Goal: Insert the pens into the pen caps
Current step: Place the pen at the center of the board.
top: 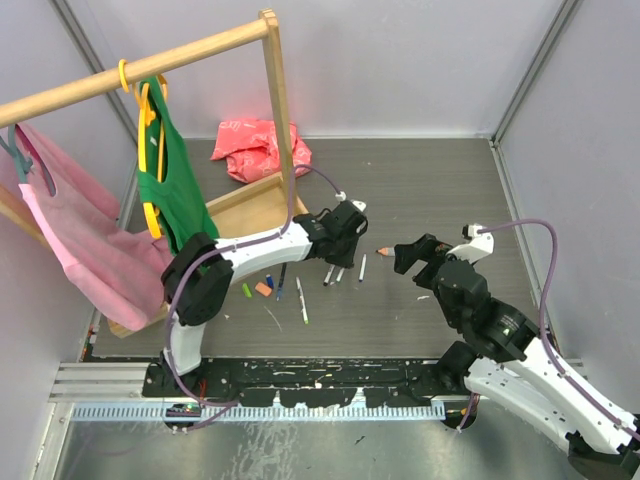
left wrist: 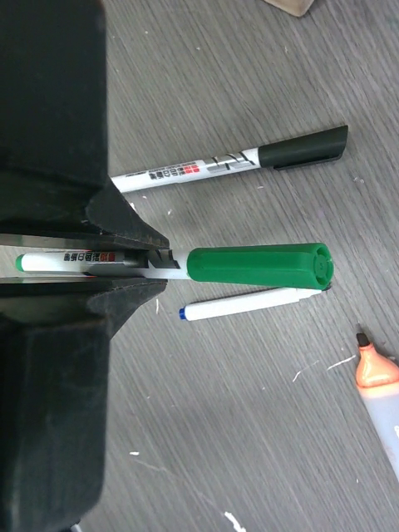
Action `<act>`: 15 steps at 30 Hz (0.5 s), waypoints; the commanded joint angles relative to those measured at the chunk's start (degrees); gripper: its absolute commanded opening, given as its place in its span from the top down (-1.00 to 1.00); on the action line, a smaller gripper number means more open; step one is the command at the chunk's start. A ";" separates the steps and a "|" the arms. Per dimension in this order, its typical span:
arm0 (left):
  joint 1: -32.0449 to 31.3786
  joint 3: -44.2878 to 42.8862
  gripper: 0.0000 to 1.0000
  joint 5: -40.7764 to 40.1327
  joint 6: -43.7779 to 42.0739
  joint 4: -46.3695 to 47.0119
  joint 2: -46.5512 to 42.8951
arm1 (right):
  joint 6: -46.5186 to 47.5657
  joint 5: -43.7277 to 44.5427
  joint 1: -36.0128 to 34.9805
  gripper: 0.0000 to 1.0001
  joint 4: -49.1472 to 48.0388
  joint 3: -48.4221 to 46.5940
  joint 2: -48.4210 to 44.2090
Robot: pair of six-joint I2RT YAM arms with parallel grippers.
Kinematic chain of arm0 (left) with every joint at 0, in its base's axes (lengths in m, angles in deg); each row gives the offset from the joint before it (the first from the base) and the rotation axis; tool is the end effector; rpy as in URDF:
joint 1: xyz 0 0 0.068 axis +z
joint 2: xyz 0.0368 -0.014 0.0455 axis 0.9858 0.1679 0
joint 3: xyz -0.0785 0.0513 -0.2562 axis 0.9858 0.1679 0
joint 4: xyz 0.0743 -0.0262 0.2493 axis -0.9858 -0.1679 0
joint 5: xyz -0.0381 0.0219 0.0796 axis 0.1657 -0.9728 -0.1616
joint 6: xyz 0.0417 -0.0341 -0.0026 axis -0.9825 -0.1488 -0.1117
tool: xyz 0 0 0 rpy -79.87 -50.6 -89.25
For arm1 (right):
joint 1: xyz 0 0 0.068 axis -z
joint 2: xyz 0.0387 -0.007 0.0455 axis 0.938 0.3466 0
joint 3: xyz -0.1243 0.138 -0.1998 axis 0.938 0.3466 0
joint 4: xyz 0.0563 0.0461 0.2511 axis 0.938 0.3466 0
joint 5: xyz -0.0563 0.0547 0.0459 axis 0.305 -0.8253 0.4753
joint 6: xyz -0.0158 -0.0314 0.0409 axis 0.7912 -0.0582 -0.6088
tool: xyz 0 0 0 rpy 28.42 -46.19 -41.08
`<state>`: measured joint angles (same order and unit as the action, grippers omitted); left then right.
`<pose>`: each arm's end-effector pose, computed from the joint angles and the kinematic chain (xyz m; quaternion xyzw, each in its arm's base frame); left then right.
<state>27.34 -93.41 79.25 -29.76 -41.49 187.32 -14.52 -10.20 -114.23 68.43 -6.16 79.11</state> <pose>0.2582 -0.3379 0.2149 0.1736 0.9364 -0.1757 0.2494 0.0994 0.0685 0.3013 0.1613 0.7950 0.1777 0.5571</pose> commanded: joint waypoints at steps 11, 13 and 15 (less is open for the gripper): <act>-0.98 -9.35 1.00 -6.56 0.12 -5.59 8.10 | 1.25 2.02 0.11 -0.91 -2.33 -1.24 -1.36; -0.99 -10.44 1.00 -6.53 0.13 -6.08 9.10 | 1.28 2.05 0.07 -0.91 -2.32 -1.33 -1.30; -1.03 -10.85 1.00 -6.00 0.13 -6.20 9.83 | 1.51 2.05 0.13 -0.91 -2.32 -1.40 -1.39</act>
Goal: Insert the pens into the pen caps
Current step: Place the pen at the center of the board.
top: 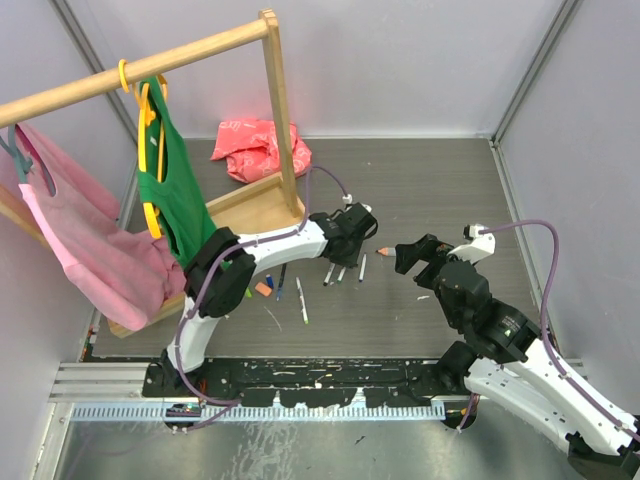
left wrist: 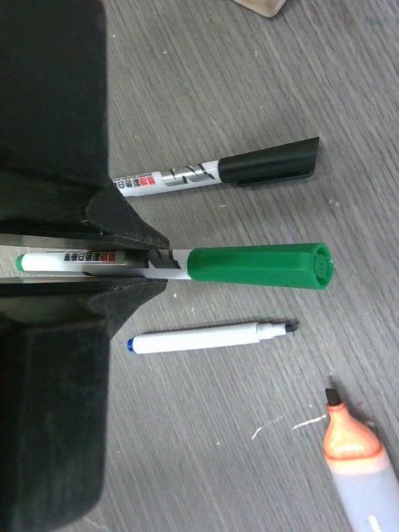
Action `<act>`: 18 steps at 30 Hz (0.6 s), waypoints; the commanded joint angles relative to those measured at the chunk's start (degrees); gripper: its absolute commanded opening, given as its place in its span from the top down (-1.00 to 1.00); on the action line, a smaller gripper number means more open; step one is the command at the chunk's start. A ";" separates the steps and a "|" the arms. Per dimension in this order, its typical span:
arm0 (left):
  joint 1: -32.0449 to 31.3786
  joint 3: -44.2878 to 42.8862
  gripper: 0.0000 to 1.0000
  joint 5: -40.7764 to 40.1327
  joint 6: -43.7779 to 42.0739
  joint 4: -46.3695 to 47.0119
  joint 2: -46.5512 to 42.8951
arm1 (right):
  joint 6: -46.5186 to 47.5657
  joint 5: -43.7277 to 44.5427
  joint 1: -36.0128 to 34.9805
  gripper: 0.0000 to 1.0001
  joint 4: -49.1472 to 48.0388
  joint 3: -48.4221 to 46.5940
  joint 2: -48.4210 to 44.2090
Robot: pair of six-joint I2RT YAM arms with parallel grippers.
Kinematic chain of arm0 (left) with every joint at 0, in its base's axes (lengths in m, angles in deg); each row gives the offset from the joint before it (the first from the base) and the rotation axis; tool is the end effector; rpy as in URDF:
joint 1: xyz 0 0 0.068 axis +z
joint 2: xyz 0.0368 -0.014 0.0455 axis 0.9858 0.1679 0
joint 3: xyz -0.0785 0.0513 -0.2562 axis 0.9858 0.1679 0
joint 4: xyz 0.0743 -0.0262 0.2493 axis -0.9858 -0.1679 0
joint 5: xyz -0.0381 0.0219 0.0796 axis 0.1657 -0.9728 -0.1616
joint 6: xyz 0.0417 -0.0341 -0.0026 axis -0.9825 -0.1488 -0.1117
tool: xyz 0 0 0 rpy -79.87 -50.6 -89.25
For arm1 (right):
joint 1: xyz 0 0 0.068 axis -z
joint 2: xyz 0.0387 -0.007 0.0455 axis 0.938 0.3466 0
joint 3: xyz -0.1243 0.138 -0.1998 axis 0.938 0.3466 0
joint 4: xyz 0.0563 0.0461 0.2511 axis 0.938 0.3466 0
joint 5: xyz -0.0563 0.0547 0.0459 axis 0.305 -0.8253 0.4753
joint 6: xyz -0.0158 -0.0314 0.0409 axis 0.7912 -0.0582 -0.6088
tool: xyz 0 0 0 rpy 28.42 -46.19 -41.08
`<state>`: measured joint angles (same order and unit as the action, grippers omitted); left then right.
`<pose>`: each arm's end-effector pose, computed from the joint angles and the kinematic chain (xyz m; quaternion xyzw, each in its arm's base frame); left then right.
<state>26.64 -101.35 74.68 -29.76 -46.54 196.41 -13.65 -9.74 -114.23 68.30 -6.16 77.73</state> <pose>0.2719 -0.3606 0.1857 0.1739 0.9495 -0.1130 0.2356 0.0963 0.0650 0.3039 0.1610 0.7883 0.1794 0.5661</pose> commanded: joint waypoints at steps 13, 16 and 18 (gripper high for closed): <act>-0.44 -4.29 0.94 -0.15 0.21 -1.64 3.04 | -0.27 1.50 0.12 -0.91 -1.49 -0.76 -1.02; -0.51 -4.64 0.88 -0.15 0.24 -1.85 3.64 | -0.28 1.49 0.12 -0.91 -1.49 -0.75 -0.94; -0.53 -4.68 0.85 -0.33 0.34 -1.99 3.80 | -0.30 1.50 0.13 -0.91 -1.45 -0.76 -0.87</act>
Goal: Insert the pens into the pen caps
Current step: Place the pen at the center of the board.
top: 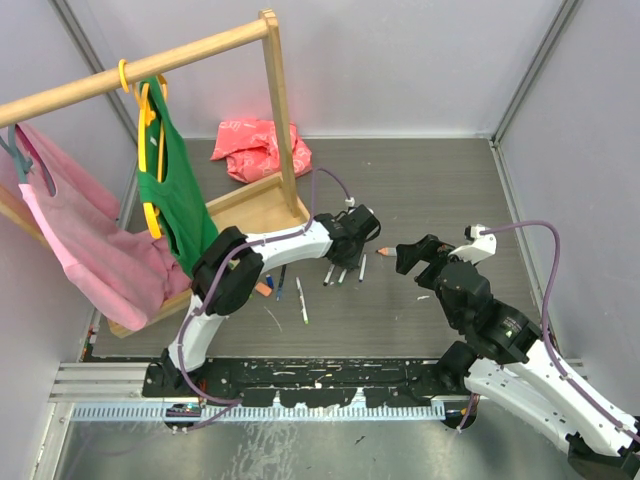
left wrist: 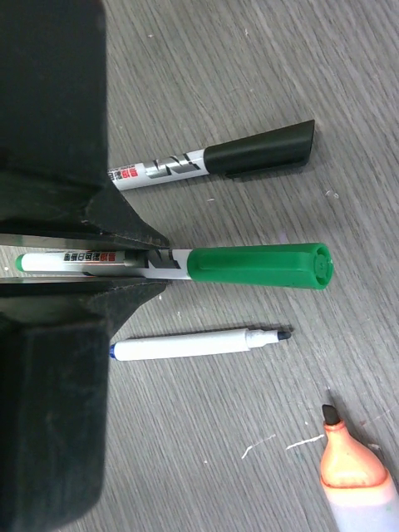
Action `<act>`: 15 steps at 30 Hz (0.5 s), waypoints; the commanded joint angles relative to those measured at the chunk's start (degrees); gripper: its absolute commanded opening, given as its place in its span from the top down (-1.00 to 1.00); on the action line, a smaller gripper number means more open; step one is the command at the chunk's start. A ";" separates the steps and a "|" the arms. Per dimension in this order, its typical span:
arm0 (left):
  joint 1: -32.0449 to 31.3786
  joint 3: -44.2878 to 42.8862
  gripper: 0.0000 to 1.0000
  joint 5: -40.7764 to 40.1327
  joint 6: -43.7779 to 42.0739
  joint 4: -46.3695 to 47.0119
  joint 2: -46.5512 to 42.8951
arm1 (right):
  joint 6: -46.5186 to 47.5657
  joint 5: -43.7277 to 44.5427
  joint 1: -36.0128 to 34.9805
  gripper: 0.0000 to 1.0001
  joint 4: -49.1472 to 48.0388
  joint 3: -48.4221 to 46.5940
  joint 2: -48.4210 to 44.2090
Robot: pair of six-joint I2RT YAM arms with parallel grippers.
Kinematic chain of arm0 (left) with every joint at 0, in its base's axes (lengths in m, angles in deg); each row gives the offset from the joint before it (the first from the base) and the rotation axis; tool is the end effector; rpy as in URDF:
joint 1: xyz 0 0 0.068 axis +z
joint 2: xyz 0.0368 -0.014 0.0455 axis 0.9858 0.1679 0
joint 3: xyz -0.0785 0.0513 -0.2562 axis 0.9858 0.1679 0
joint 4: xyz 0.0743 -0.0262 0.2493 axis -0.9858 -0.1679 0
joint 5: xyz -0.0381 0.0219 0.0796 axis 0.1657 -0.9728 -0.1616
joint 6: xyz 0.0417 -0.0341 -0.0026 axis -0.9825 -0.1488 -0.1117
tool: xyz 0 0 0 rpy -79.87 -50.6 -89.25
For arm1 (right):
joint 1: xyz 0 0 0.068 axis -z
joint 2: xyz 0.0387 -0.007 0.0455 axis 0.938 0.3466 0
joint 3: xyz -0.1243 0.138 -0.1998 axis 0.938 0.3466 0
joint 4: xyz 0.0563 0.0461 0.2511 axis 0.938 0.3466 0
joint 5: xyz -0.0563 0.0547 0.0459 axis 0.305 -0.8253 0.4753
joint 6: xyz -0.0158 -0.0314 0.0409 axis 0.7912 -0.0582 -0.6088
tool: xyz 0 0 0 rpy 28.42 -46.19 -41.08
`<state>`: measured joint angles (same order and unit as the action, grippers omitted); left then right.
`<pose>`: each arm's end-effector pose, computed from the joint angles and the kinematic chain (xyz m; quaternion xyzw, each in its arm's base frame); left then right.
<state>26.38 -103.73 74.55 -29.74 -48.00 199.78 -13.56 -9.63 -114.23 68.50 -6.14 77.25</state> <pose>0.2750 -0.3682 0.1710 0.1782 0.9538 -0.0985 0.2211 0.0951 0.0638 0.3042 0.1615 0.7870 0.1799 0.5677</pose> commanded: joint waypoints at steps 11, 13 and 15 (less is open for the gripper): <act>-0.27 -1.28 0.65 0.35 0.72 -0.10 0.72 | -1.42 1.92 0.12 -0.91 -1.40 -0.43 -1.16; -0.23 -0.84 0.63 0.29 0.72 0.14 0.40 | -1.51 1.92 0.10 -0.91 -1.40 -0.40 -1.16; -0.27 -0.62 0.59 0.38 0.72 0.30 0.21 | -1.46 1.84 0.13 -0.91 -1.37 -0.38 -1.03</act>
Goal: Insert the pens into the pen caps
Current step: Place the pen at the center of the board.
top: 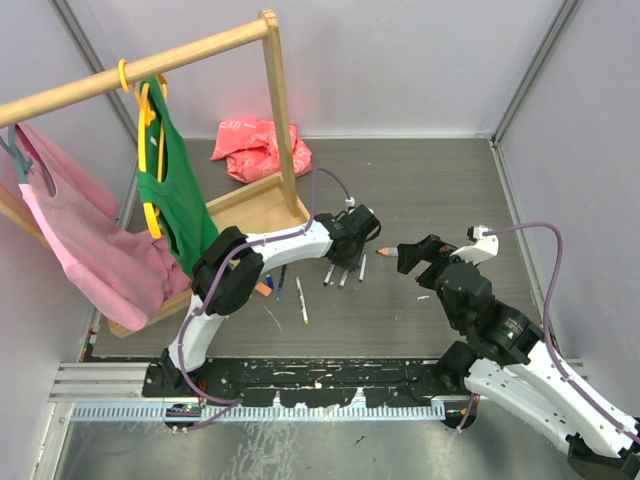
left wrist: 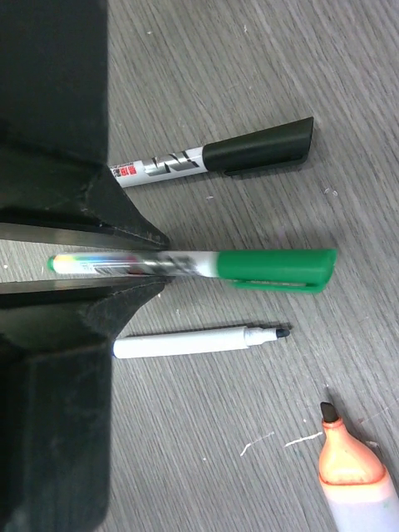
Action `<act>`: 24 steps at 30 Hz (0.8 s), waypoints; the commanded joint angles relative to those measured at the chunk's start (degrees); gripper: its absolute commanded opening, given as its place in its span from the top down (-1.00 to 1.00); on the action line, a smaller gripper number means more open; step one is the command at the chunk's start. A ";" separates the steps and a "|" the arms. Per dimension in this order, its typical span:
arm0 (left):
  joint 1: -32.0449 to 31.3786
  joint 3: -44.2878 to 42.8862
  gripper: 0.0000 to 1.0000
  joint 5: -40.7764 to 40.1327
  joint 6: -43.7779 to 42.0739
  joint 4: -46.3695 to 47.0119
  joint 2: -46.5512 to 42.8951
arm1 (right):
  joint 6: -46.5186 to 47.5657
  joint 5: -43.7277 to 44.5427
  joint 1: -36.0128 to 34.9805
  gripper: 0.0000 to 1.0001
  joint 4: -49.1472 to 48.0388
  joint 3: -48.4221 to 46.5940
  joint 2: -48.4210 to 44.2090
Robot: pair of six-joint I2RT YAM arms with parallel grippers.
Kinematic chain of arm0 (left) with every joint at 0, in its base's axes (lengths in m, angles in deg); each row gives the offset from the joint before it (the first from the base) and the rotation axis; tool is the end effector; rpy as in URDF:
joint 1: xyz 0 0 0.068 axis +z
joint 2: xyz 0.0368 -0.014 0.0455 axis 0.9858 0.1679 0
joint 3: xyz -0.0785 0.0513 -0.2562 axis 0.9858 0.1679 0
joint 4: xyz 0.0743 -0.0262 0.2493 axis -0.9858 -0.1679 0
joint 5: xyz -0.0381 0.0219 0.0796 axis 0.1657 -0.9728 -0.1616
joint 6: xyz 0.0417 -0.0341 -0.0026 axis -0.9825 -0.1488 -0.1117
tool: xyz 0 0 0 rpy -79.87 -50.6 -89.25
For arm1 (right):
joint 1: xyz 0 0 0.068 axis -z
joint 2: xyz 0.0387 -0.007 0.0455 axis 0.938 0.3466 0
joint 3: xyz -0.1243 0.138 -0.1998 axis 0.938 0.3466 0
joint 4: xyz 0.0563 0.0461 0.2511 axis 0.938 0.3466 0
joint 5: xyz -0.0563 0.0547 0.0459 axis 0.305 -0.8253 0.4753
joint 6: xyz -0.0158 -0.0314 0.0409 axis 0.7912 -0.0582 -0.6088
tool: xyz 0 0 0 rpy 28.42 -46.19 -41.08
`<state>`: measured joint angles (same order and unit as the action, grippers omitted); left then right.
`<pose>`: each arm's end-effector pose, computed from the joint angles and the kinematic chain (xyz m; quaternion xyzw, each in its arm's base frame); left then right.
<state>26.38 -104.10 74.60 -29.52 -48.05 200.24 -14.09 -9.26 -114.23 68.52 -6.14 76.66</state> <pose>0.2758 -0.3693 0.1693 0.1767 0.9544 -0.0984 0.2197 0.0937 0.0622 0.3052 0.1682 0.7827 0.1836 0.5704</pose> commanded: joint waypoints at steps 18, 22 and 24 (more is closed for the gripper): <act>-0.11 -3.61 0.51 -2.84 -2.33 -1.80 -5.11 | -1.20 1.20 0.06 -0.91 -1.43 -0.80 -0.15; -0.14 -3.45 0.46 -3.40 -3.04 -2.11 -8.98 | -1.20 0.98 0.10 -0.91 -1.49 -0.73 0.19; -0.18 -3.03 0.45 -3.40 -3.39 -2.18 -11.43 | -1.20 0.65 0.13 -0.91 -1.66 -0.64 0.43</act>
<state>26.34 -105.00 72.93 -31.40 -50.17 197.02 -14.83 -9.24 -114.23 68.54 -6.14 76.60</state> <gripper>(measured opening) 0.267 0.956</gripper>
